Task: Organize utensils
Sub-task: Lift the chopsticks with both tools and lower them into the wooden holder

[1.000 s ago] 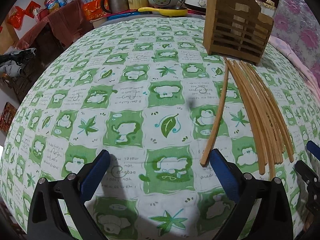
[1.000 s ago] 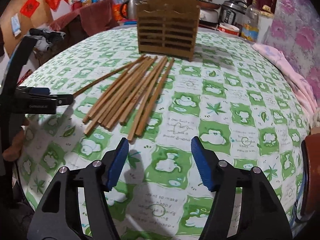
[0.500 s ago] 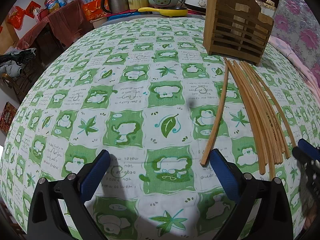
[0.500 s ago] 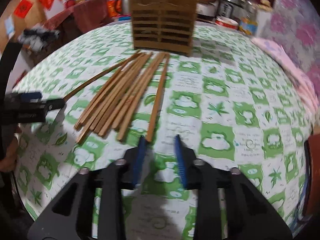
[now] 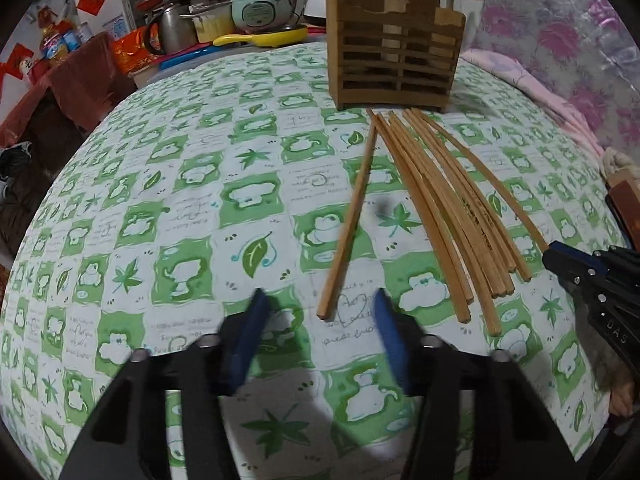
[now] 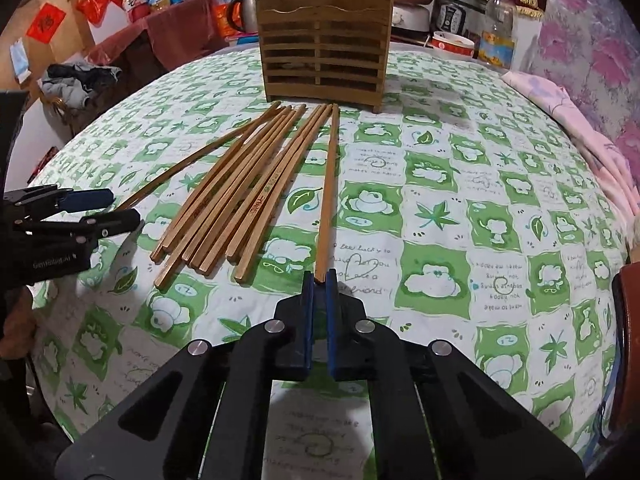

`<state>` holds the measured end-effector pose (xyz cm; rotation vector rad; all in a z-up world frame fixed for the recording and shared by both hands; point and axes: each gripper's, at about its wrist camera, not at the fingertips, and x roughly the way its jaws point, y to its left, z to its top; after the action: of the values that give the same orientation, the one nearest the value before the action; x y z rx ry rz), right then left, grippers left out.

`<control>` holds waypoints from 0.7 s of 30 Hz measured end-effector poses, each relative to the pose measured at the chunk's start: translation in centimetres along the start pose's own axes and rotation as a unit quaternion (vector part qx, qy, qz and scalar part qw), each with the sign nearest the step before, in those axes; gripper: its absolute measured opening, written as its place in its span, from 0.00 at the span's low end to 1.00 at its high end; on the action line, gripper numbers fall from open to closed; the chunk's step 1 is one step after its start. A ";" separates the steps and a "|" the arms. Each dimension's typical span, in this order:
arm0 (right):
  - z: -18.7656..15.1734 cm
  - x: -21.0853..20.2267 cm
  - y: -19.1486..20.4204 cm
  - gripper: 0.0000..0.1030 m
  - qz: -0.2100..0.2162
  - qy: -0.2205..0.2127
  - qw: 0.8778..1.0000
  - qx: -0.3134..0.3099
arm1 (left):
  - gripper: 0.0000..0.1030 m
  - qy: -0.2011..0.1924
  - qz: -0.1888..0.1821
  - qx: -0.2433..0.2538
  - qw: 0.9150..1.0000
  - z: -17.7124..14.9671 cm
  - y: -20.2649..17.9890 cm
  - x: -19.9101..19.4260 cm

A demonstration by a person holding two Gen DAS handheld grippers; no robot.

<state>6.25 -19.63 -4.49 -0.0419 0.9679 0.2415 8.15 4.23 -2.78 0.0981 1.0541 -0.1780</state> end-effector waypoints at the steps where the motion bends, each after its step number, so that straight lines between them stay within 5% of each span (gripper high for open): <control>1: 0.0 0.0 0.0 0.06 0.001 0.000 1.000 0.001 | 0.33 -0.004 -0.002 -0.001 1.000 -0.1 0.1 -0.2; 3: 0.0 0.0 -0.1 0.06 0.003 0.000 1.000 0.003 | 0.07 -0.002 -0.025 0.000 1.000 -0.2 0.0 -0.2; 10: -0.1 -0.7 -0.3 0.06 -0.001 -0.020 1.000 0.007 | 0.07 -0.022 -0.041 -0.028 0.999 -0.7 0.7 -1.6; 21: 2.0 -7.2 -2.4 0.06 0.005 -0.123 0.991 0.042 | 0.05 -0.100 -0.005 -0.021 0.995 2.0 1.1 -8.8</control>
<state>4.46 -23.00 2.35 0.0689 0.7318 0.2083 5.84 5.85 5.82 0.0363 0.8578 -0.1719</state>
